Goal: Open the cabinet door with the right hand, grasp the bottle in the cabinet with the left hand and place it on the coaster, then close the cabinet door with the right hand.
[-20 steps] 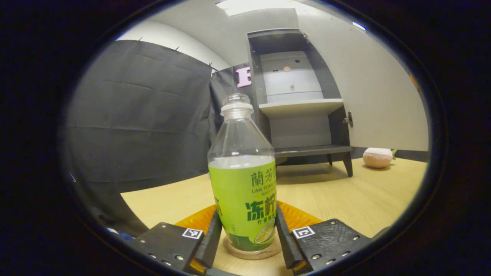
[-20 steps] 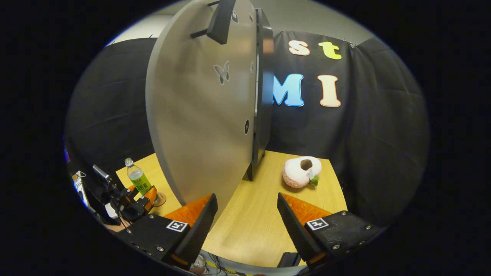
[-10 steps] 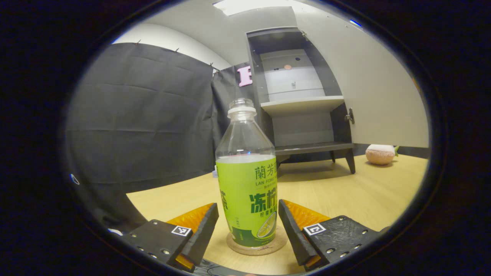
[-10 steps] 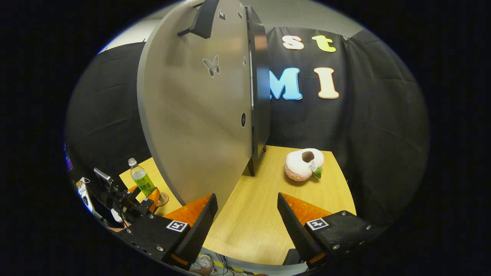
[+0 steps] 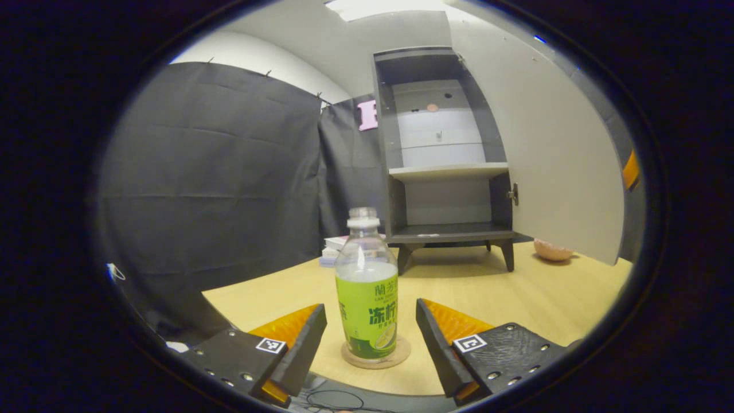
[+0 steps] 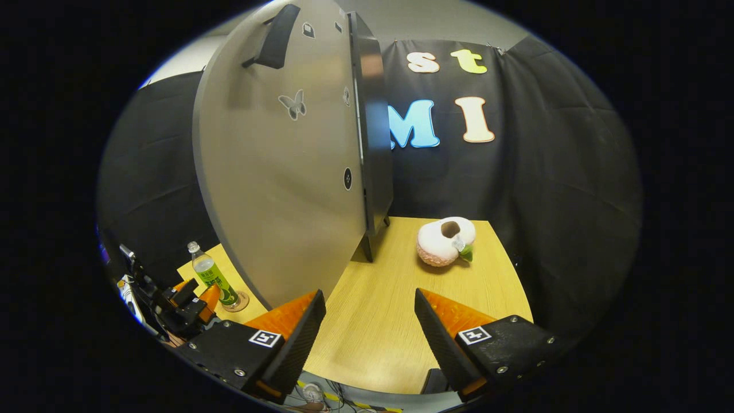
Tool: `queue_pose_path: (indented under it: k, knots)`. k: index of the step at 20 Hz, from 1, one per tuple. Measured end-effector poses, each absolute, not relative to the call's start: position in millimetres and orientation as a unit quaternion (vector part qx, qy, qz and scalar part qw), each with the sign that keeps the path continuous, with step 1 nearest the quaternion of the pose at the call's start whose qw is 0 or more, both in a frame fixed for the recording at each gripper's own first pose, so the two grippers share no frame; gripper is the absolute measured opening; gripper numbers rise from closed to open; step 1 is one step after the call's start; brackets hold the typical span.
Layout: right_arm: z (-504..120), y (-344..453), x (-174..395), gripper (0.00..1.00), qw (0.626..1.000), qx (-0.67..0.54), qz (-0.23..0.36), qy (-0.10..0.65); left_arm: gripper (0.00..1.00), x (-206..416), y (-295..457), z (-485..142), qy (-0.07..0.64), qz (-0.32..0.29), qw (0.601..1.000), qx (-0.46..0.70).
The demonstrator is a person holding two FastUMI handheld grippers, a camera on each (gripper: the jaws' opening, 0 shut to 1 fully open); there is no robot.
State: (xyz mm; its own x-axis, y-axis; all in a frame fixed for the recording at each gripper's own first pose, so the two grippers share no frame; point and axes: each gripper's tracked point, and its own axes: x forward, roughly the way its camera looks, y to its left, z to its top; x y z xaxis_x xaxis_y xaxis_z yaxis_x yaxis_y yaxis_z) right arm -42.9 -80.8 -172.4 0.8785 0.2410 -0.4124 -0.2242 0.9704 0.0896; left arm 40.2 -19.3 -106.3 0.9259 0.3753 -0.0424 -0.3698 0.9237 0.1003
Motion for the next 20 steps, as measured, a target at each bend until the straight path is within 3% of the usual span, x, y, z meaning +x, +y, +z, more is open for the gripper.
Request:
queue_pose_path:
  k: [3,4,5,8,9,10,13,14,18,19,20]
  knots:
    - [-156.1,-90.2,-39.7,0.96,0.973,0.026,0.102,0.203,0.89,37.7,-25.6,-71.3,0.017,0.176,0.983,0.057]
    - [-149.5,-89.5,-36.6,0.96,0.974,0.035,0.104,0.199,0.94,39.4,-38.6,-65.9,0.021,0.153,0.987,0.044]
    - [-141.4,-90.5,-34.0,0.92,0.975,0.045,0.103,0.192,0.89,40.9,-43.1,-56.3,0.019,0.148,0.988,0.034]
    - [-104.3,-103.5,-21.0,0.96,0.982,0.059,0.09,0.157,0.94,47.9,-61.0,-27.0,0.027,0.111,0.993,-0.011]
    - [-91.7,-103.7,-17.1,0.92,0.983,0.065,0.092,0.146,0.94,44.8,-61.2,-12.8,0.026,0.112,0.993,-0.022]
    - [-77.0,-102.9,-12.6,0.95,0.984,0.07,0.096,0.135,0.9,45.1,-62.0,5.4,0.012,0.108,0.994,-0.029]
    - [-25.5,-96.8,-1.0,0.95,0.988,0.068,0.112,0.088,0.93,49.3,-56.5,53.3,-0.025,0.099,0.995,-0.017]
    - [-8.4,-91.5,2.4,0.95,0.988,0.067,0.121,0.072,0.89,49.7,-53.8,57.6,-0.021,0.098,0.995,-0.003]
    - [38.7,-80.3,3.9,0.95,0.987,0.082,0.134,0.018,0.94,41.4,-53.2,72.3,-0.019,0.088,0.996,0.023]
    - [41.0,-71.1,4.7,0.91,0.985,0.095,0.144,0.017,0.94,41.6,-53.0,75.4,-0.022,0.088,0.996,0.023]
    - [36.1,-69.9,4.5,0.95,0.986,0.098,0.133,0.03,0.94,43.1,-53.3,77.9,-0.026,0.085,0.996,0.022]
